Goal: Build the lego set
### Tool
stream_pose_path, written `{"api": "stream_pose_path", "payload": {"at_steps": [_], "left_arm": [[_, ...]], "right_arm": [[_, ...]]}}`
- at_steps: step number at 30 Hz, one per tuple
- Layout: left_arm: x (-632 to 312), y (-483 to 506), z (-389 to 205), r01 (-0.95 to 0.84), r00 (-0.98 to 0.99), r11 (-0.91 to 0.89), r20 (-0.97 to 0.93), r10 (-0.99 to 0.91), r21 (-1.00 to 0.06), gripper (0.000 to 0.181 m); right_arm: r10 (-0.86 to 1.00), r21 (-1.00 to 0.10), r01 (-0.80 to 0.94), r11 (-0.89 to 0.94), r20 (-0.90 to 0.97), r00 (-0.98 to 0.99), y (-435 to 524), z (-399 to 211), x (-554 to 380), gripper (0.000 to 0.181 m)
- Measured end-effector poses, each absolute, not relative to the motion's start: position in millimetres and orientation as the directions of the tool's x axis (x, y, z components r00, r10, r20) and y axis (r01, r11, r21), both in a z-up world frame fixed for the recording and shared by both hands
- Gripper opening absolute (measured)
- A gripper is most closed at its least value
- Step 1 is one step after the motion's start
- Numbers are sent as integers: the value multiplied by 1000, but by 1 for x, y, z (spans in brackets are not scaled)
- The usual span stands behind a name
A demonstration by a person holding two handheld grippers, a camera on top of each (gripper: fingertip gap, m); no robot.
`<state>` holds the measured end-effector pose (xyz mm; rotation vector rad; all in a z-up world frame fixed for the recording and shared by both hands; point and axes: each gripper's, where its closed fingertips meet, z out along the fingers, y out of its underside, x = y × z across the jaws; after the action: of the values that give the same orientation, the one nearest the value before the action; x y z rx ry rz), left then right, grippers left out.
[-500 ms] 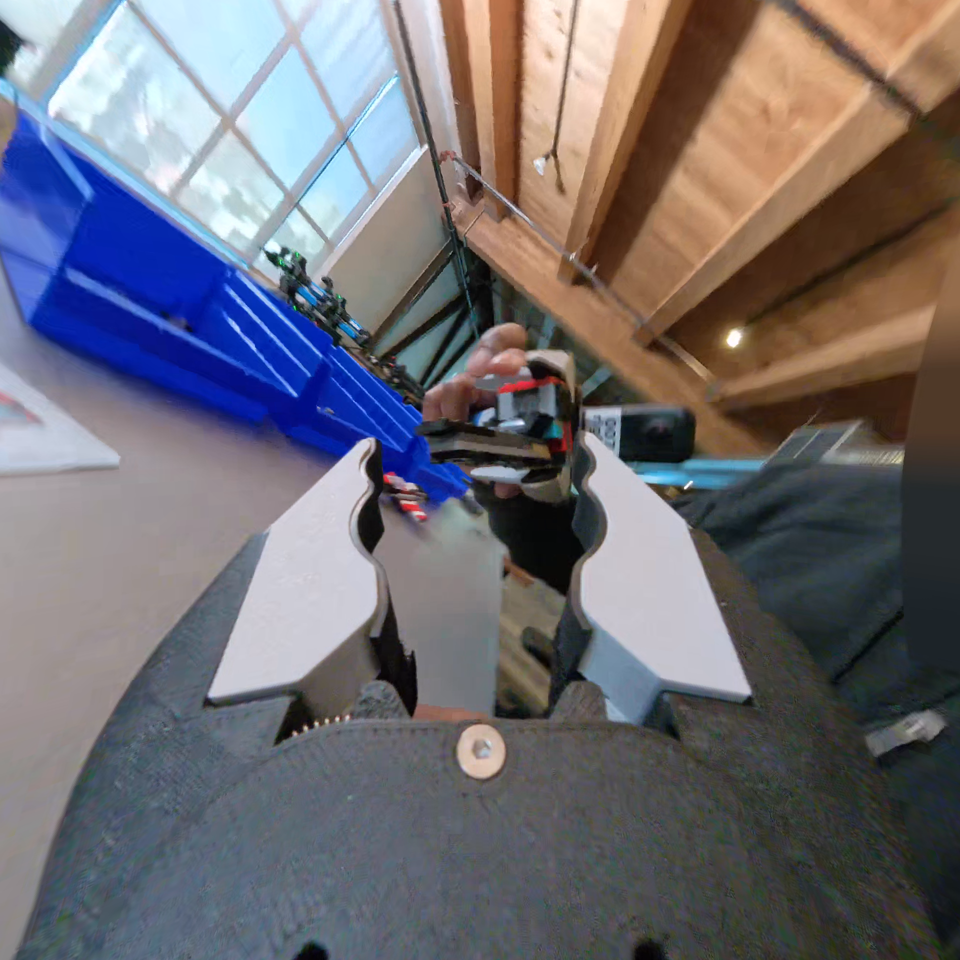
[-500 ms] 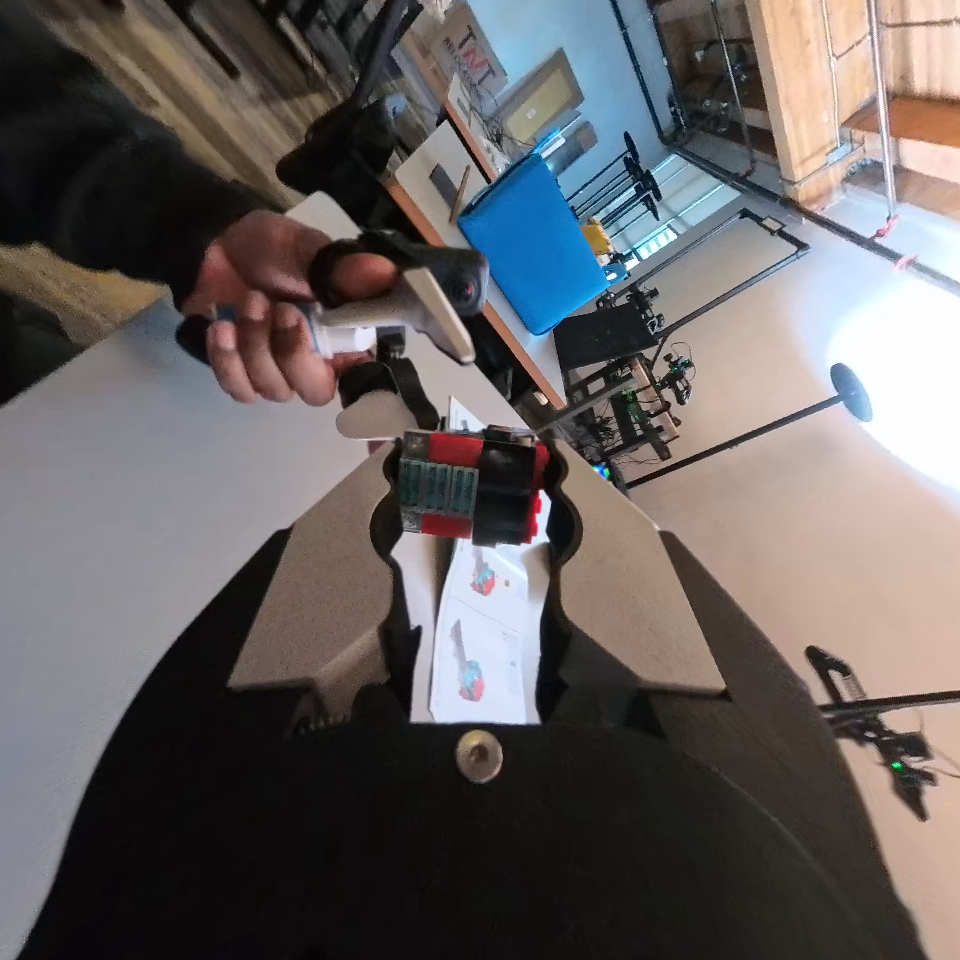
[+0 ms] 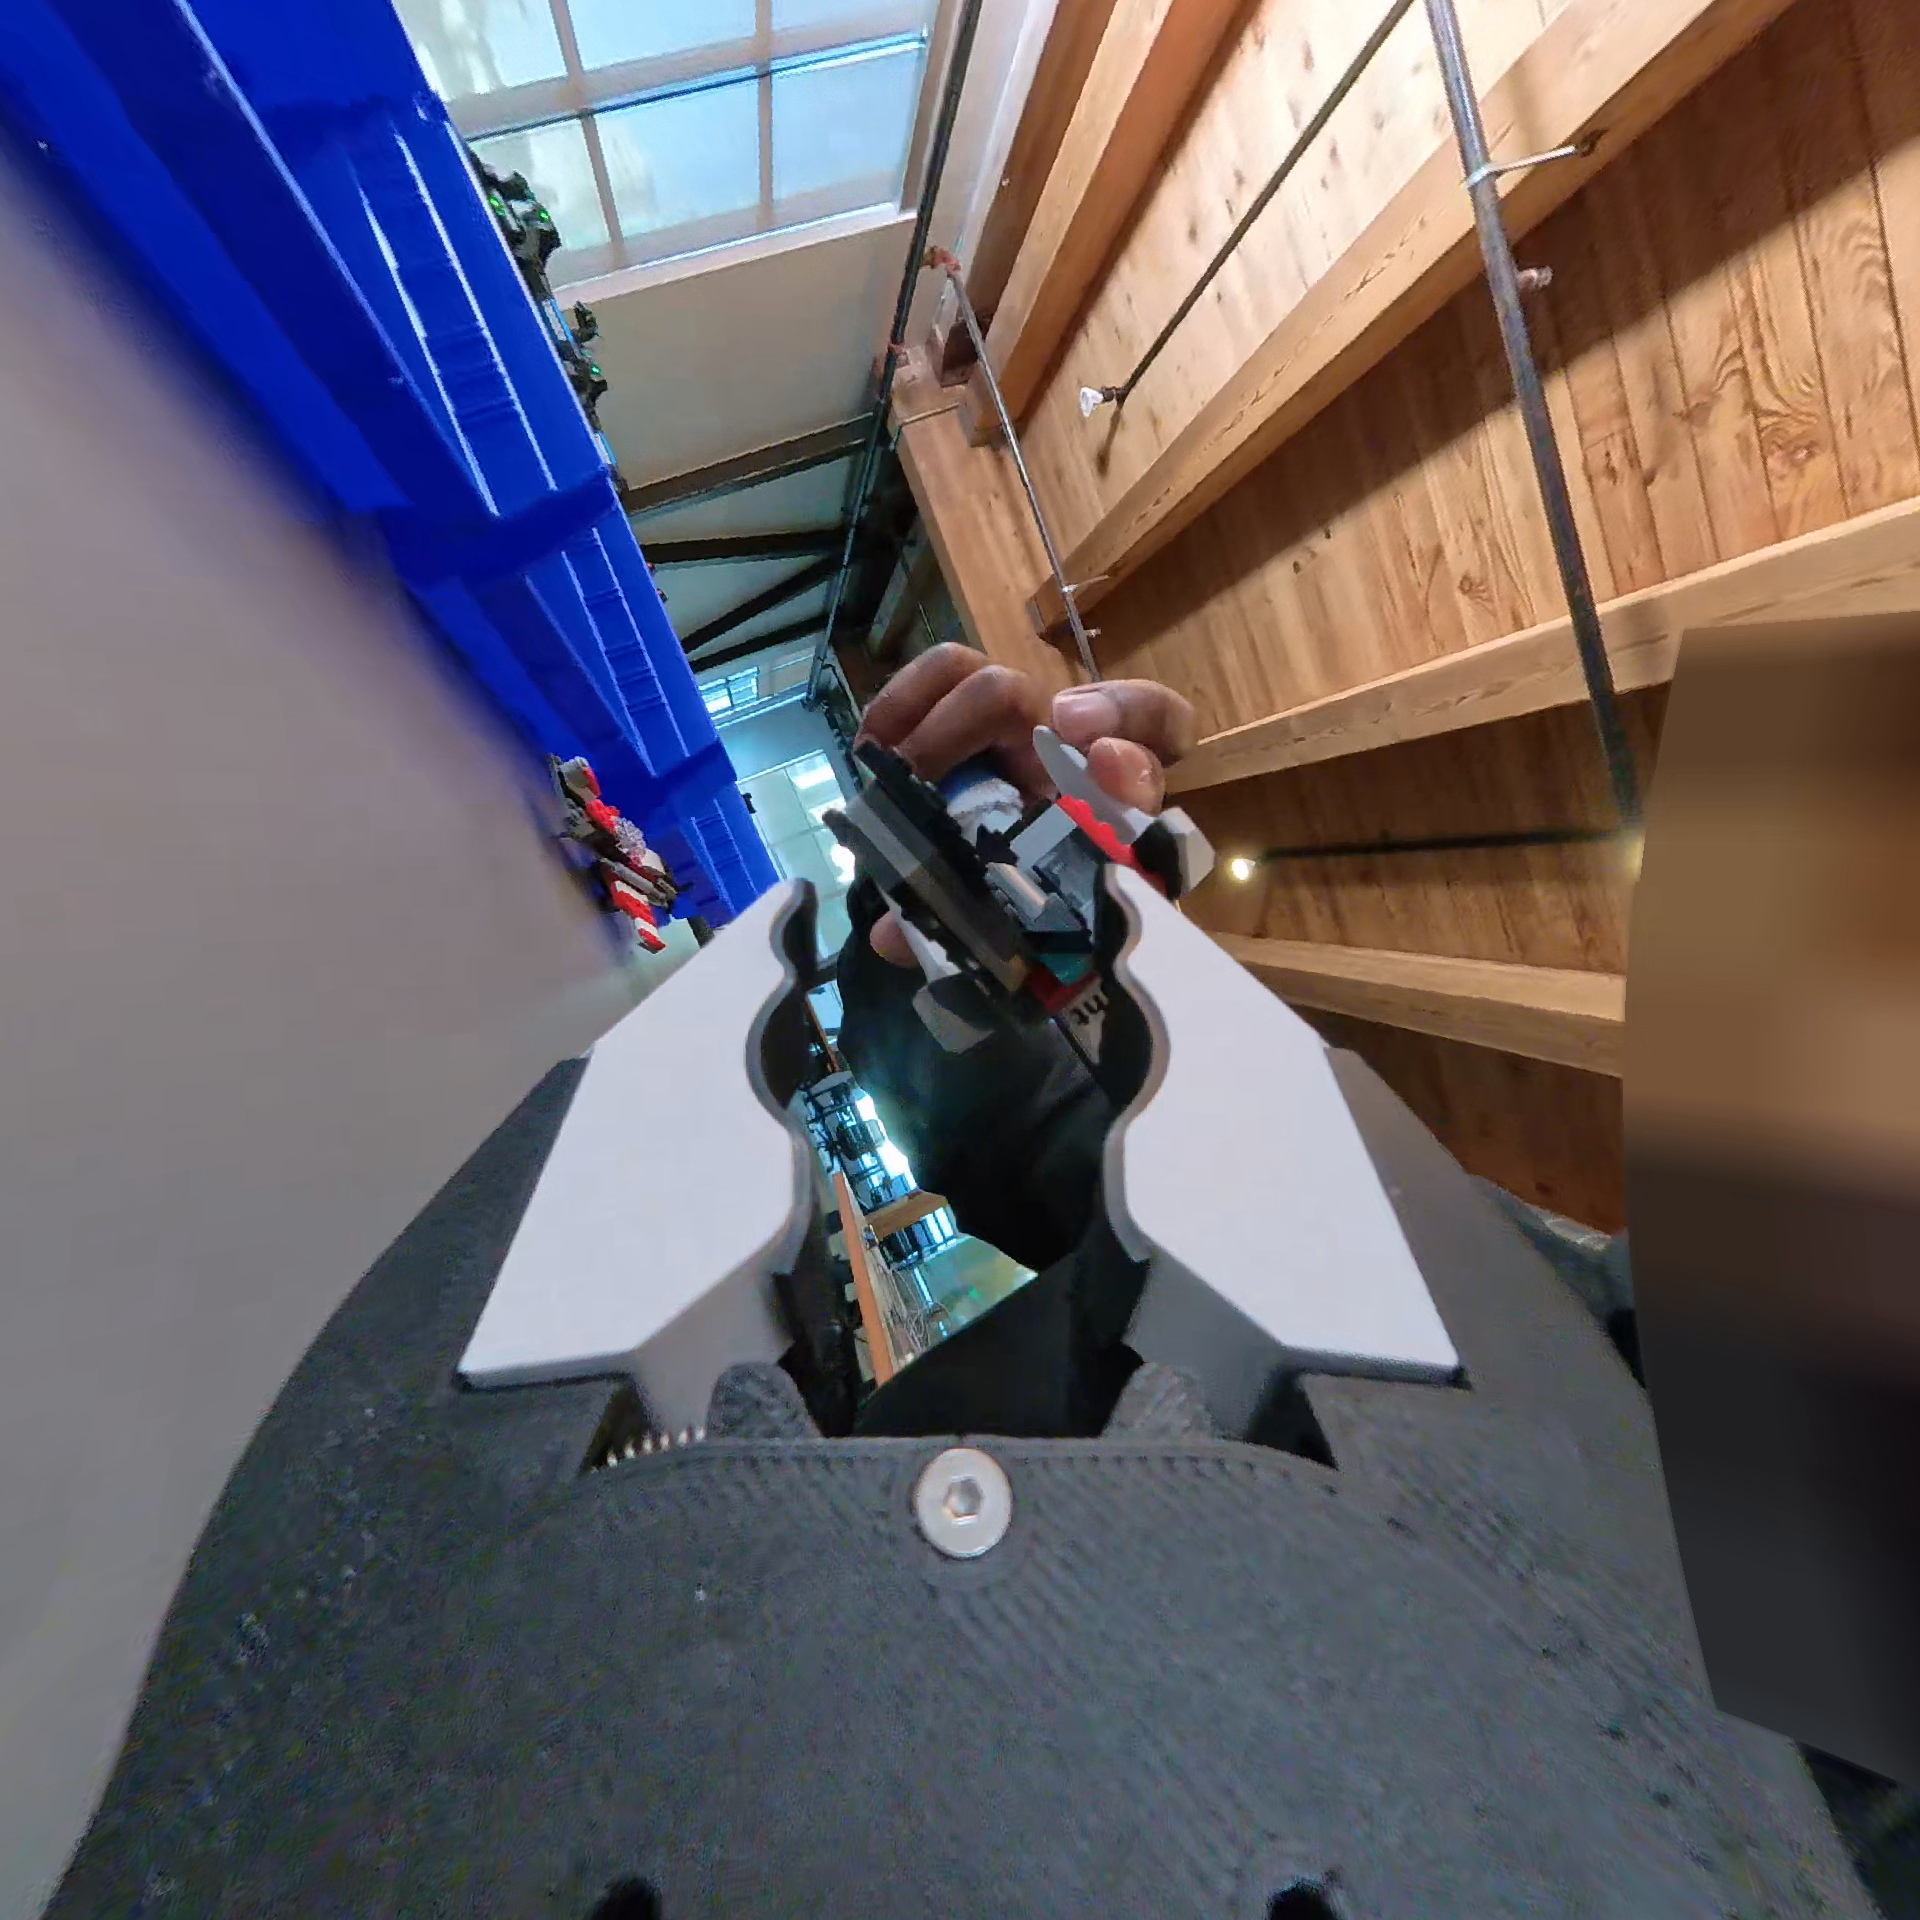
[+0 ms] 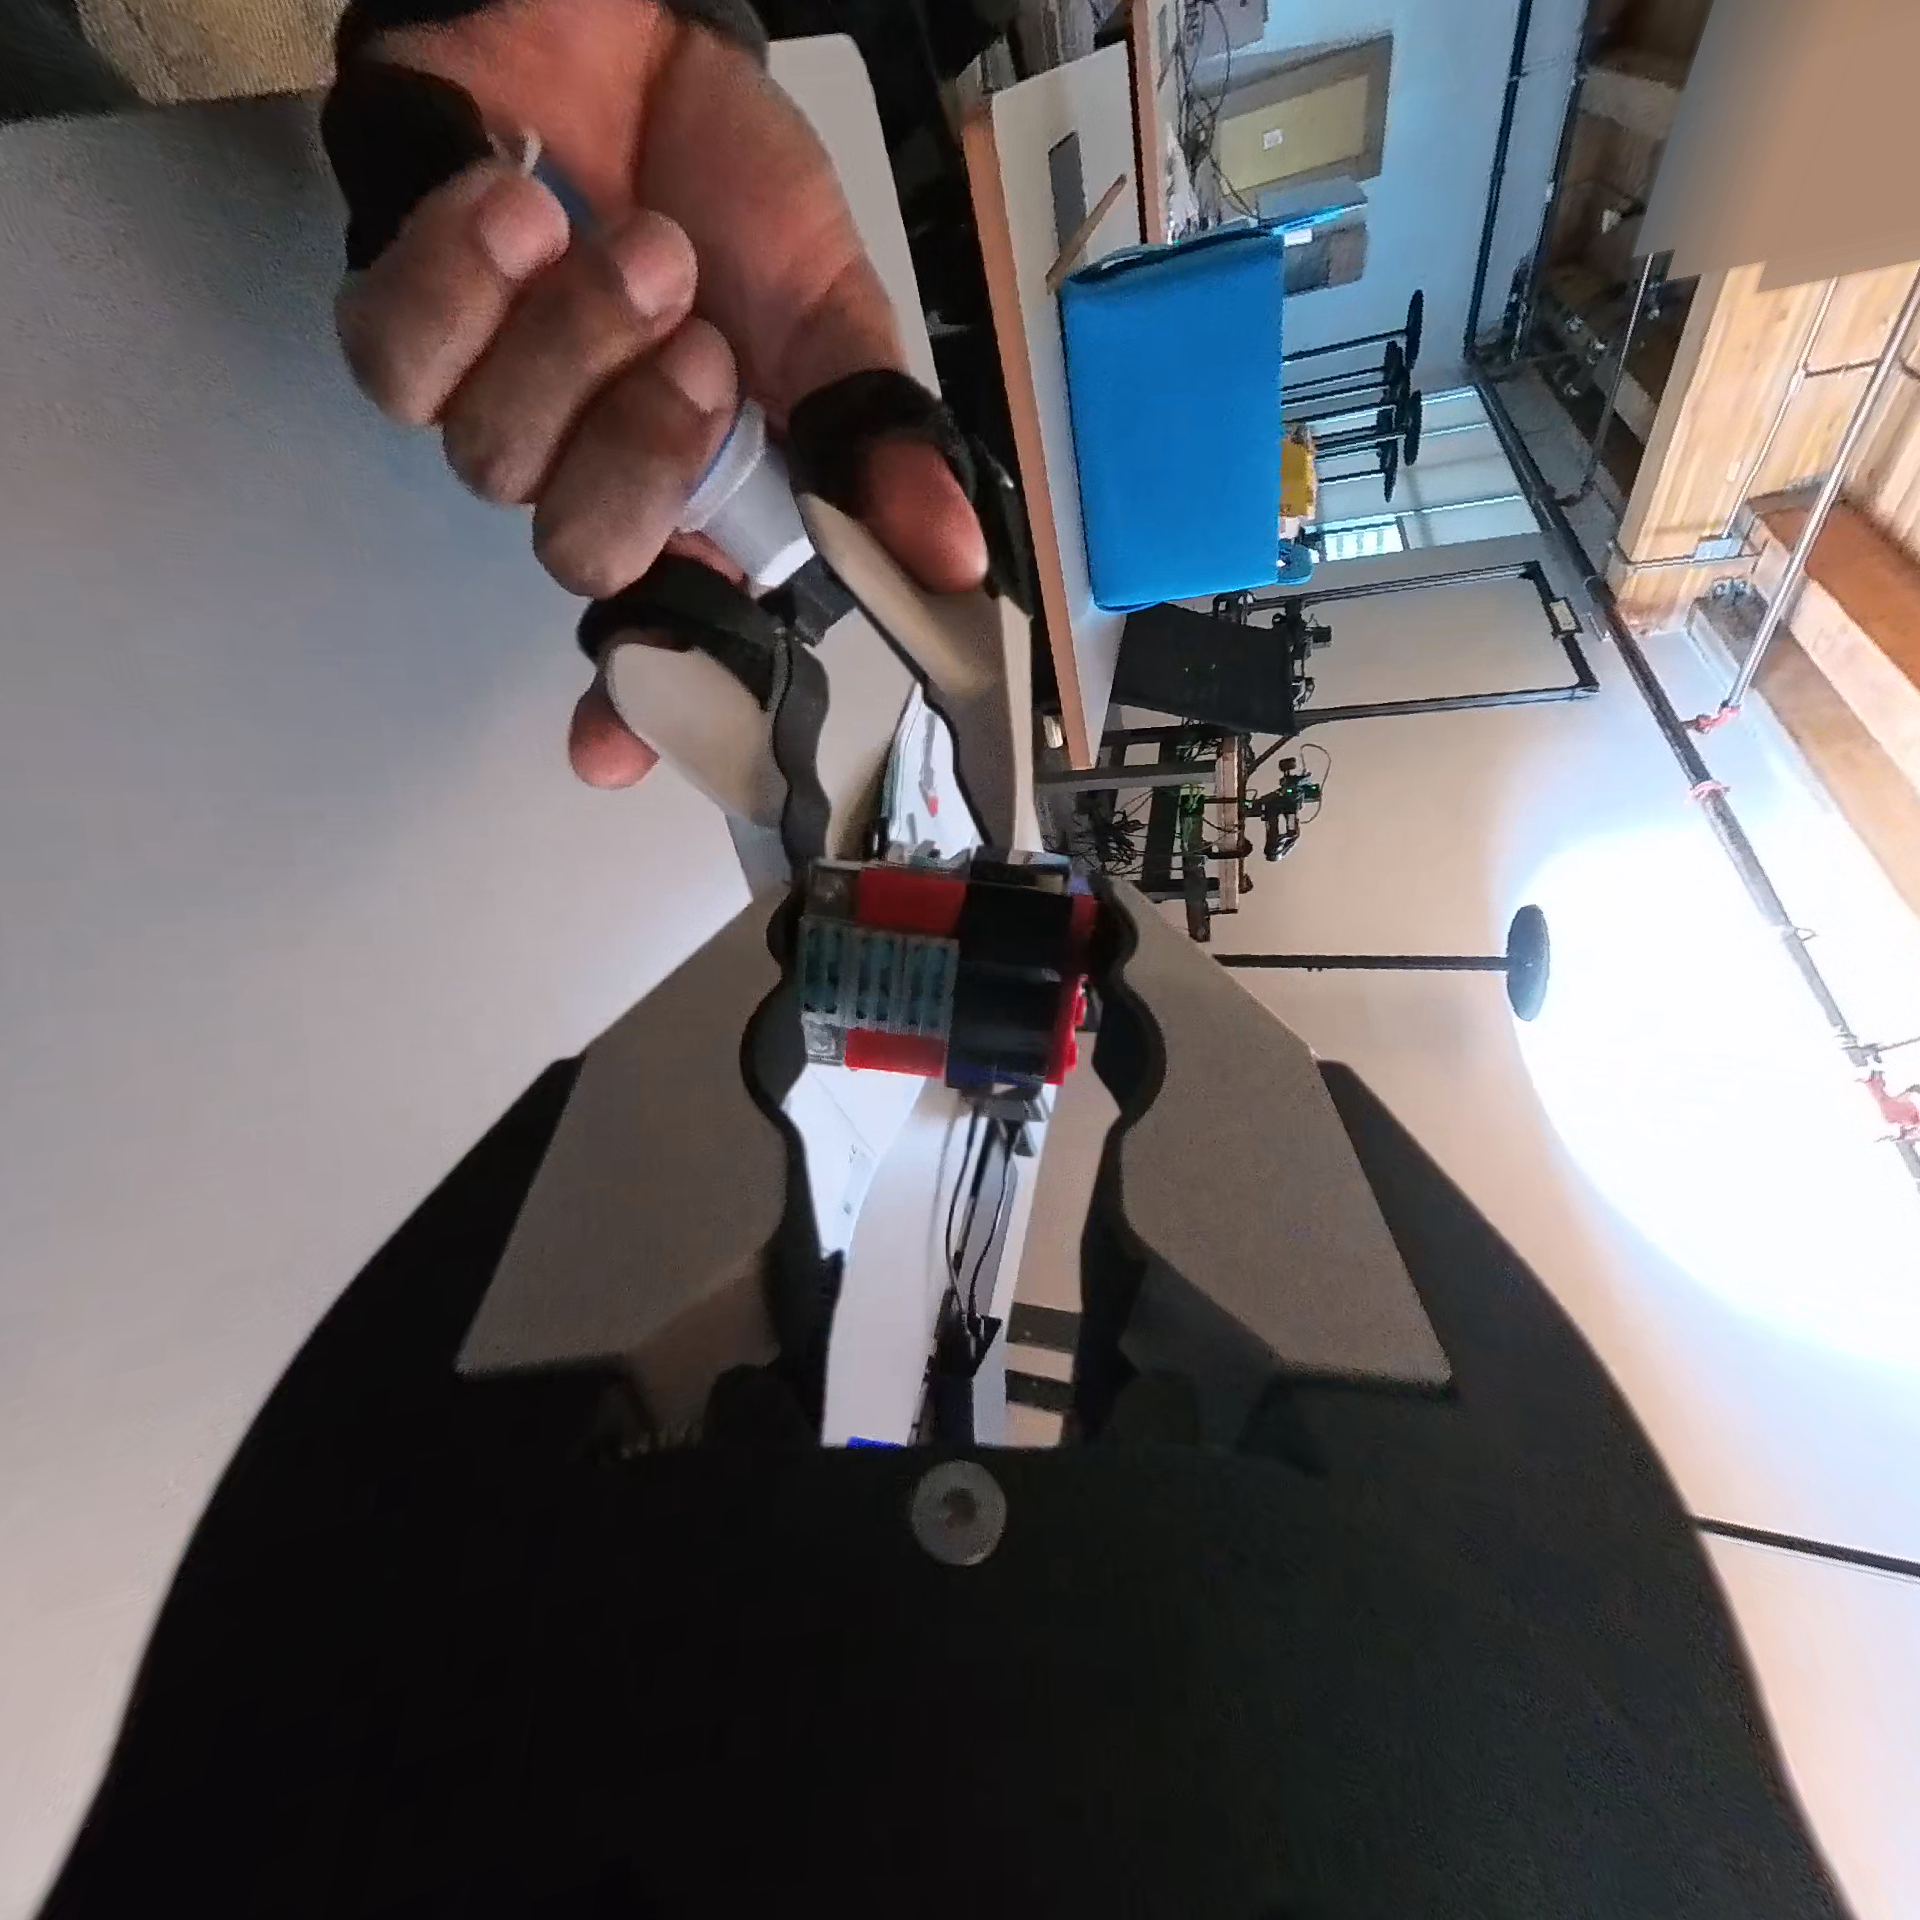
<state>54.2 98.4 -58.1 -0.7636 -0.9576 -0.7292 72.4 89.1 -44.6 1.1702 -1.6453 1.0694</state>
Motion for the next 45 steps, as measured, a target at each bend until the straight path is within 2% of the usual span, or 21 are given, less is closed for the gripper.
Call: {"api": "stream_pose_path", "payload": {"at_steps": [6, 11, 17, 19, 22, 25, 27, 29, 32, 35, 38, 41, 45], "left_arm": [[50, 95, -62, 803, 353, 564, 916, -188, -194, 26], [50, 101, -64, 809, 341, 559, 921, -189, -185, 22], [45, 98, -65, 778, 345, 604, 921, -181, -172, 21], [43, 95, -62, 759, 364, 624, 916, -170, -185, 19], [37, 88, -62, 691, 409, 677, 909, -76, -254, 18], [31, 77, -59, 590, 468, 730, 883, 39, -345, 16], [30, 74, -53, 545, 501, 749, 863, 70, -377, 16], [30, 75, -53, 523, 518, 745, 849, 108, -414, 15], [31, 79, -50, 457, 571, 725, 795, 205, -515, 16], [38, 86, -40, 360, 658, 666, 684, 315, -653, 15], [48, 94, -34, 262, 728, 574, 549, 410, -776, 16], [56, 98, -29, 201, 770, 513, 458, 445, -835, 16], [63, 104, -25, 186, 804, 506, 427, 414, -842, 16]], "right_arm": [[-254, -47, -980, 194, 962, -96, 90, -50, 69, 54], [-255, 17, -984, 179, 966, -30, 88, -52, 71, 54], [-231, 43, -977, 211, 973, -7, 86, -54, 64, 54], [-195, 24, -967, 252, 980, -27, 87, -54, 56, 63], [-142, -131, -939, 318, 973, -183, 94, -55, 51, 83], [-21, -412, -823, 391, 890, -455, 106, -61, 46, 97], [68, -587, -705, 398, 785, -615, 114, -68, 45, 97], [114, -755, -526, 392, 607, -787, 116, -82, 50, 95], [136, -943, -146, 298, 193, -972, 110, -91, 68, 95], [96, -974, 154, 169, -139, -986, 103, -80, 81, 89], [16, -937, 332, 108, -332, -943, 102, -67, 88, 82], [-23, -930, 345, 125, -350, -936, 100, -65, 91, 74], [-67, -942, 301, 146, -313, -948, 92, -63, 99, 66]]}}
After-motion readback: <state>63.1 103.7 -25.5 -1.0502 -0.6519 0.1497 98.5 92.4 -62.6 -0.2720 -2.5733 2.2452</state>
